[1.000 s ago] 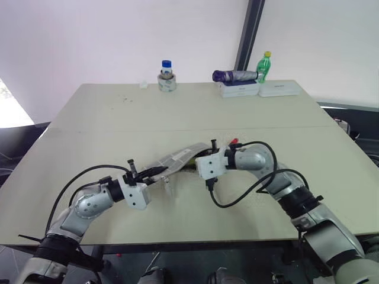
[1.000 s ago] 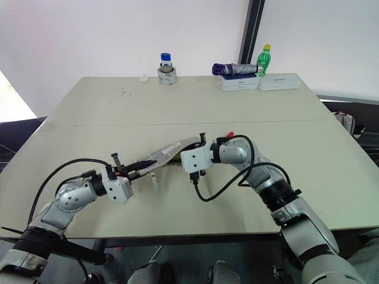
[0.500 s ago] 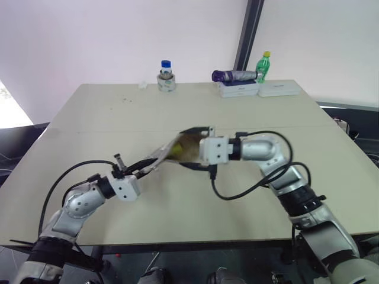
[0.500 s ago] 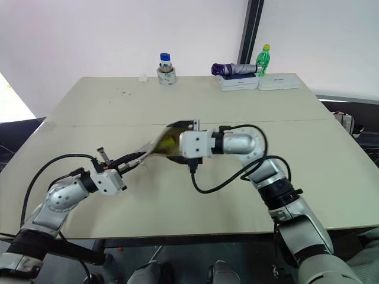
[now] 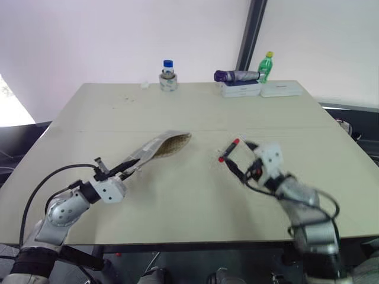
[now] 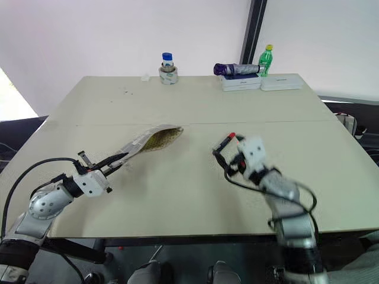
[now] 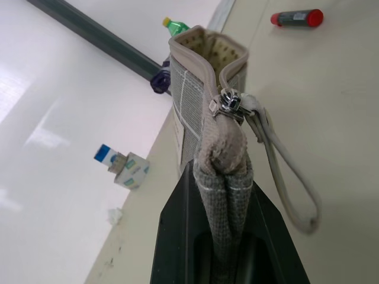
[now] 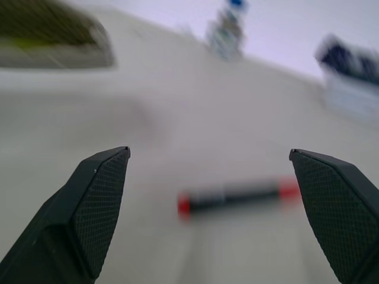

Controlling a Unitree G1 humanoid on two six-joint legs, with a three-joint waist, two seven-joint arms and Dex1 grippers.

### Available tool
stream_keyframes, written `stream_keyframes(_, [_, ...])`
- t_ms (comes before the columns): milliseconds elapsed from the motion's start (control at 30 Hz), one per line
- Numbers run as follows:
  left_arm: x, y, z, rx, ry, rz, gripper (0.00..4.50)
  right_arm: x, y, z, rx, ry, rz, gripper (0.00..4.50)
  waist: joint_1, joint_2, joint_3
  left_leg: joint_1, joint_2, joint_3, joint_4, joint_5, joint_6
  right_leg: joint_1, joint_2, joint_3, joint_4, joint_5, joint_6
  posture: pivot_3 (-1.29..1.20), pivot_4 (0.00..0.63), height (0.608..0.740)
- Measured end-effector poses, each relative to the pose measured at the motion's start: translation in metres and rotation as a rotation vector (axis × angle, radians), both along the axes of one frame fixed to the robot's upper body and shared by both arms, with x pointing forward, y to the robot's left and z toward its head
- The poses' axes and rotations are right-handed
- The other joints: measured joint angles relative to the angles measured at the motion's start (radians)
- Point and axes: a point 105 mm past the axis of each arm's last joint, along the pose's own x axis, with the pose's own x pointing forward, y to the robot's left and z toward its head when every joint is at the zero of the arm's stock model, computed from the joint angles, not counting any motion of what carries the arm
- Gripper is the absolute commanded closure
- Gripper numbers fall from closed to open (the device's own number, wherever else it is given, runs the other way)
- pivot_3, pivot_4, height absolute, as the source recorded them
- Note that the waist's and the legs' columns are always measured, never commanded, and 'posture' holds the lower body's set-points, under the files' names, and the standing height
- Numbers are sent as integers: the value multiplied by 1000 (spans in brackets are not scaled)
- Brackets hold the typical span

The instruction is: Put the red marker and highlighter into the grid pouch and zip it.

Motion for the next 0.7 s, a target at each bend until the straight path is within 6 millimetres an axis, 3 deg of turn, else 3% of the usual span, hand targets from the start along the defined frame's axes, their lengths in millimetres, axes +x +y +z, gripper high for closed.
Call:
stream_keyframes(100, [1, -1, 1, -8, -6, 0, 4500, -12, 11, 0, 41, 1, -53, 28, -12, 0, 0, 1, 1, -1, 0, -1, 3, 1, 3, 1, 0, 1, -1, 0, 150, 738])
stream_keyframes(267, [3, 1, -2, -13, 3, 11, 4500, 1, 6, 16, 69, -20, -143, 28, -11, -1, -1, 2, 1, -2, 1, -2, 3, 2, 3, 1, 0, 1, -3, 0, 150, 738])
stream_keyframes(533, [6, -2, 1, 0, -13, 1, 4500, 3, 8, 12, 70, 19, -156, 28, 0, -2, -1, 0, 0, -1, 0, -2, 3, 1, 4, 1, -1, 0, -1, 0, 150, 738])
stream_keyframes(700, [6, -3, 3, 3, -18, -3, 4500, 43, 23, 38, 85, -1, -159, 28, -7, -2, -1, 1, 1, -2, 1, -2, 3, 0, 4, 1, 0, 1, -3, 0, 150, 738])
